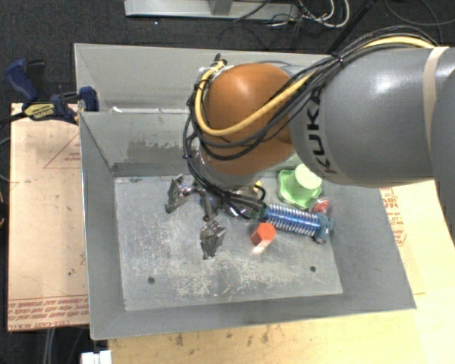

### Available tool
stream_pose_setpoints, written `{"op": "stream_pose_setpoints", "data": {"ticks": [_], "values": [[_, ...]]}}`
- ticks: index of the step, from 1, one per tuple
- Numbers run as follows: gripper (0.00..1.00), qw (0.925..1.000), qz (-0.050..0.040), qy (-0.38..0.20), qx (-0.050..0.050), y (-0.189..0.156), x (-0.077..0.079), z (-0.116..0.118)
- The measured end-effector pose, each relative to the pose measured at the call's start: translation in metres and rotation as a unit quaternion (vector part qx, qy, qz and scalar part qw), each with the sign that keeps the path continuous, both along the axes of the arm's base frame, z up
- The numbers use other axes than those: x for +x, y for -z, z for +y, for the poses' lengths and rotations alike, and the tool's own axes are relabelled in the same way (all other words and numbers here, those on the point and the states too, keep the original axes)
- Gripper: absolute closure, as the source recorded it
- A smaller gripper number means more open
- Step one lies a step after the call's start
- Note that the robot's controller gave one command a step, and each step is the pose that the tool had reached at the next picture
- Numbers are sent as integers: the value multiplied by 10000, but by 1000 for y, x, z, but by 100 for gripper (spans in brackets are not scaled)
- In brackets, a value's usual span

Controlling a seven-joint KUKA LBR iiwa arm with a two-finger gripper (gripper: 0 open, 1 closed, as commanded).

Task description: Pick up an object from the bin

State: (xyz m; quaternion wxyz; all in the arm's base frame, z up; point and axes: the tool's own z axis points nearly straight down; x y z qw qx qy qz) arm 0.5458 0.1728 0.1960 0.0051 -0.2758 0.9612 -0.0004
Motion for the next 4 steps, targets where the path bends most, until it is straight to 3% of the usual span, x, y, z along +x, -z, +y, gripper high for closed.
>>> {"op": "stream_pose_setpoints", "data": {"ticks": [1, 2, 3, 4], "values": [[0, 9987, 96, -505, -9, 73, -64, 37], [0, 9808, 14, -1948, 13, 122, -30, -39], [0, 9964, 10, -847, 5, 101, 48, -27], [0, 9939, 17, -1102, -6, 115, 74, -67]]}}
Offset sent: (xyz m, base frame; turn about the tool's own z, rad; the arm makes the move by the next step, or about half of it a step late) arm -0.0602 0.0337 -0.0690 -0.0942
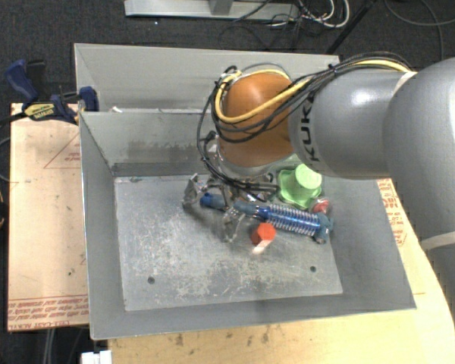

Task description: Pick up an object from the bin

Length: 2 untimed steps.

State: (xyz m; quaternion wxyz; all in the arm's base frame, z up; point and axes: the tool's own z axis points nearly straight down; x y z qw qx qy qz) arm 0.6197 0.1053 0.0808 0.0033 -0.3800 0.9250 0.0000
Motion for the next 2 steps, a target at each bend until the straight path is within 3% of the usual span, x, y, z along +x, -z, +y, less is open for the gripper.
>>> {"op": "stream_pose_setpoints", "data": {"ticks": [1, 2], "values": [[0, 9976, 6, -690, -16, -16, 20, -83], [0, 9971, 2, -755, 37, 2, -4, -134]]}}
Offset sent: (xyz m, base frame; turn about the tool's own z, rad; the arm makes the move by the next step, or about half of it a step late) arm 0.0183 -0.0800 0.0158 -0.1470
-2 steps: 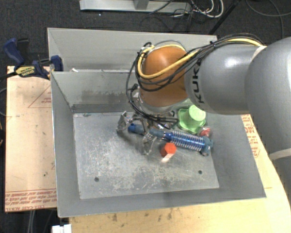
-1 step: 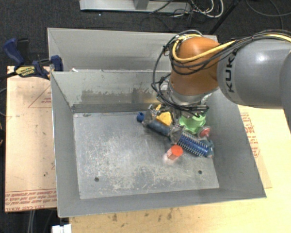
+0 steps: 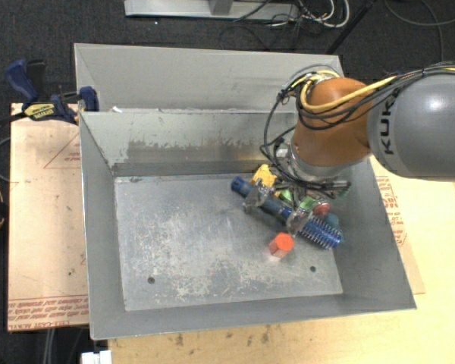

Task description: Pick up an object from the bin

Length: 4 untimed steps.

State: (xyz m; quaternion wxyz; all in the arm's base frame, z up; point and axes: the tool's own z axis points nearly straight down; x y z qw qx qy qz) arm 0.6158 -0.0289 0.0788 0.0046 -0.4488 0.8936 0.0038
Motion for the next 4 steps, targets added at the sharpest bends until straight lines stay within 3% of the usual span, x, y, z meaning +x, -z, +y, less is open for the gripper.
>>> {"op": "stream_pose_setpoints", "data": {"ticks": [1, 2, 3, 4], "values": [[100, 10000, 12, -33, -51, -2, 1, -2], [100, 9910, -46, -1337, -54, -209, 9, 17], [100, 9998, 67, -188, -45, -88, -82, -9], [0, 9998, 22, -197, -44, -92, -79, -8]]}}
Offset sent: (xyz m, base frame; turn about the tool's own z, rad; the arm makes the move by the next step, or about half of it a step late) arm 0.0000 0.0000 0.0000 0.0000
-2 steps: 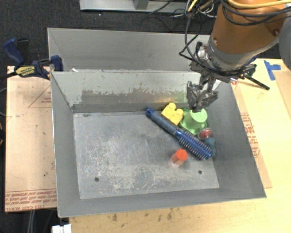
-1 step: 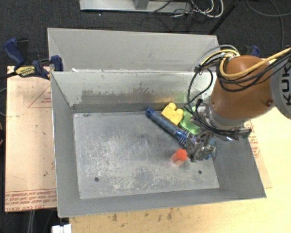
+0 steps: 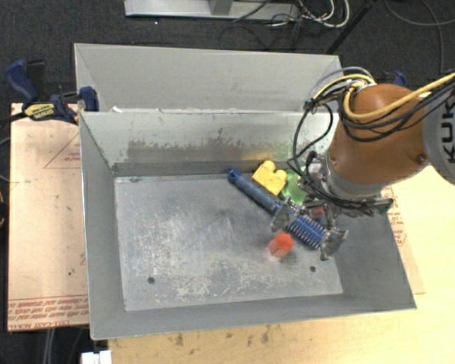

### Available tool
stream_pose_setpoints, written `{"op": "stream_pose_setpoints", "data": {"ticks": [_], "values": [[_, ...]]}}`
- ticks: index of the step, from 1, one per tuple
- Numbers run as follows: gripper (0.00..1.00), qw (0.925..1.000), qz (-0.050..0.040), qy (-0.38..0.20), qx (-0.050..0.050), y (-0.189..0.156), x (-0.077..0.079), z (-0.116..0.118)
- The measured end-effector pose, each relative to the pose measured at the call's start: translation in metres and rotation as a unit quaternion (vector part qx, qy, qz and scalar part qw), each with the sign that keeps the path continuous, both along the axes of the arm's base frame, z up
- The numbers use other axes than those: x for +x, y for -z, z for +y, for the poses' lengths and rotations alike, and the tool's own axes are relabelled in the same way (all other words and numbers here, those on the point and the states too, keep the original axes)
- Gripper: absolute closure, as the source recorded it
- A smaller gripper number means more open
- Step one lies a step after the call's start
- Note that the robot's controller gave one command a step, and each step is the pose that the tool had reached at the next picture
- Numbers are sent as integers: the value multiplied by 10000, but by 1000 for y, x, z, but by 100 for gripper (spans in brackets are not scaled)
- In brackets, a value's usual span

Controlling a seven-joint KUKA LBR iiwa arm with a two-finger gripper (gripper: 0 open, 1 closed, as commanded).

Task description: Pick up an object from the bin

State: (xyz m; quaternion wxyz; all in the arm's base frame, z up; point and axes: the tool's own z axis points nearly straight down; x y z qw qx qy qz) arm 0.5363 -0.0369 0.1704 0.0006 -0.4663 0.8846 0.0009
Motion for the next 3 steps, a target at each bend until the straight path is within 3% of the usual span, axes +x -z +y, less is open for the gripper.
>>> {"op": "stream_pose_setpoints", "data": {"ticks": [1, 2, 3], "values": [[0, 10000, -21, 17, 16, 99, 14, -28], [0, 9871, -12, -1603, -8, 70, -9, -56], [100, 9870, -9, -1607, 1, 70, -9, -55]]}}
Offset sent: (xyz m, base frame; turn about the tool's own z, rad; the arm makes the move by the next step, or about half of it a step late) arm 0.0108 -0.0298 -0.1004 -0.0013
